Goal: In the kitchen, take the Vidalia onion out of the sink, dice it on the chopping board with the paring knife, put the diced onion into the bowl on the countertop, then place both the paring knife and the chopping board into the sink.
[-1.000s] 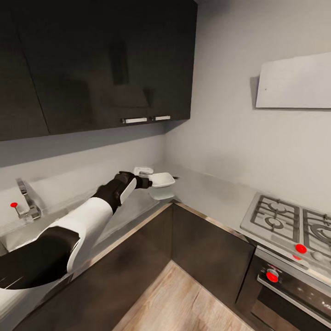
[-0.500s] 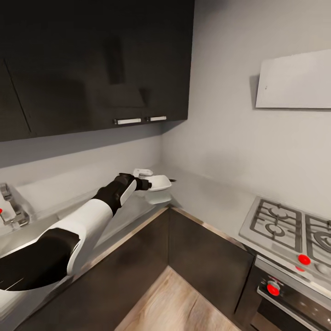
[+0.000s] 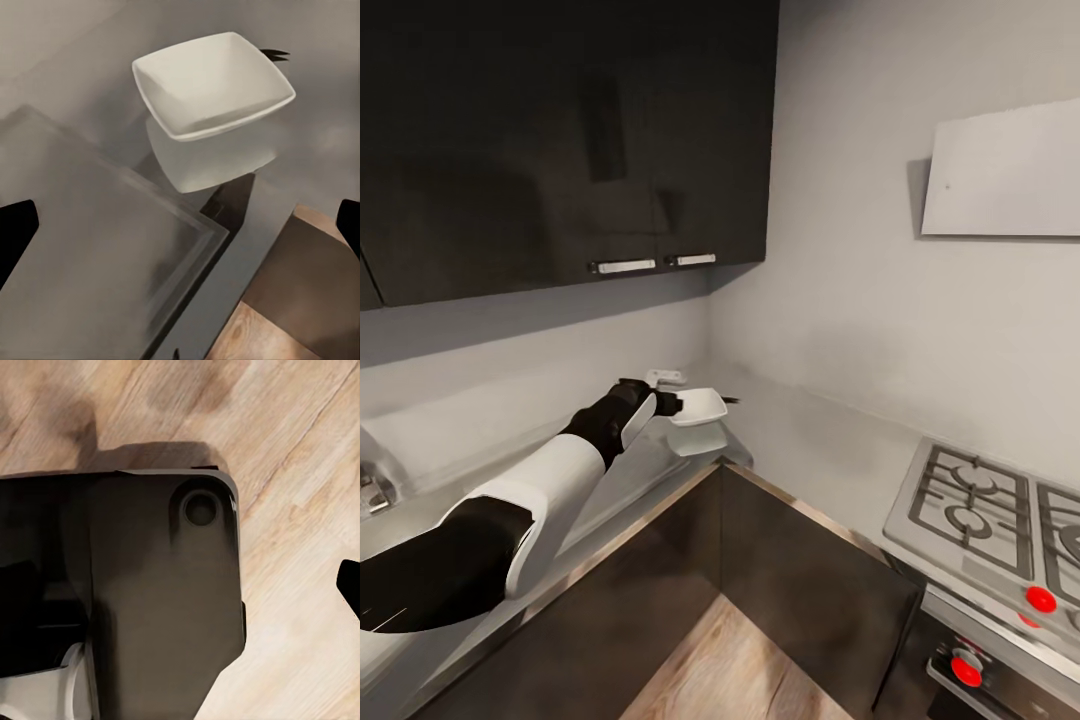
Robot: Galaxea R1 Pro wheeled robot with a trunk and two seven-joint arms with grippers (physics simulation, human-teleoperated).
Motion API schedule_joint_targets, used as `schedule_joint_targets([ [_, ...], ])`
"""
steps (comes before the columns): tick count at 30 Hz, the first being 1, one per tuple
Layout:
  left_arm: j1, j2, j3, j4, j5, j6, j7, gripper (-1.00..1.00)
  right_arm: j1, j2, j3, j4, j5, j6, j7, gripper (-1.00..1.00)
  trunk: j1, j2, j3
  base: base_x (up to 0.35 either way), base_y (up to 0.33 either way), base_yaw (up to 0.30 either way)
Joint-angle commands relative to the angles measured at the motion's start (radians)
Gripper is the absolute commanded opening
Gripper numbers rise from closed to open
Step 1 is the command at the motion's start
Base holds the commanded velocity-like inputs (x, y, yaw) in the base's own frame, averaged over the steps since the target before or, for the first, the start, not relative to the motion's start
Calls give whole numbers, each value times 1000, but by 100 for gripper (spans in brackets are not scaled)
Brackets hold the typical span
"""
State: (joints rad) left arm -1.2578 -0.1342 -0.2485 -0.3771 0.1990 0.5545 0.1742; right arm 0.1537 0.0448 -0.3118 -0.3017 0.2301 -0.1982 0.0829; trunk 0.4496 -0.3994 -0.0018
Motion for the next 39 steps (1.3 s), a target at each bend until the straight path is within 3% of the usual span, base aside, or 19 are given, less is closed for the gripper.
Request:
schedule_joint_targets([
  [1, 0, 1, -7, -1, 11, 4, 10, 100, 1, 1, -9, -2, 8, -2, 6, 100, 0, -1, 0, 14, -1, 0],
  [13, 0, 1, -6, 2, 11, 5, 15, 100, 1, 1, -10, -17, 8, -8, 6, 100, 0, -1, 0, 27, 0, 0],
  [24, 0, 1, -6, 0, 11, 6, 16, 100, 1, 9, -8, -180, 7, -3, 4, 100, 0, -1, 0, 1, 0, 0],
  [39, 0, 1, -6, 1, 11, 7, 15, 100, 1, 6, -6, -144, 8, -8, 7, 100, 0, -1, 0, 0, 0, 0],
])
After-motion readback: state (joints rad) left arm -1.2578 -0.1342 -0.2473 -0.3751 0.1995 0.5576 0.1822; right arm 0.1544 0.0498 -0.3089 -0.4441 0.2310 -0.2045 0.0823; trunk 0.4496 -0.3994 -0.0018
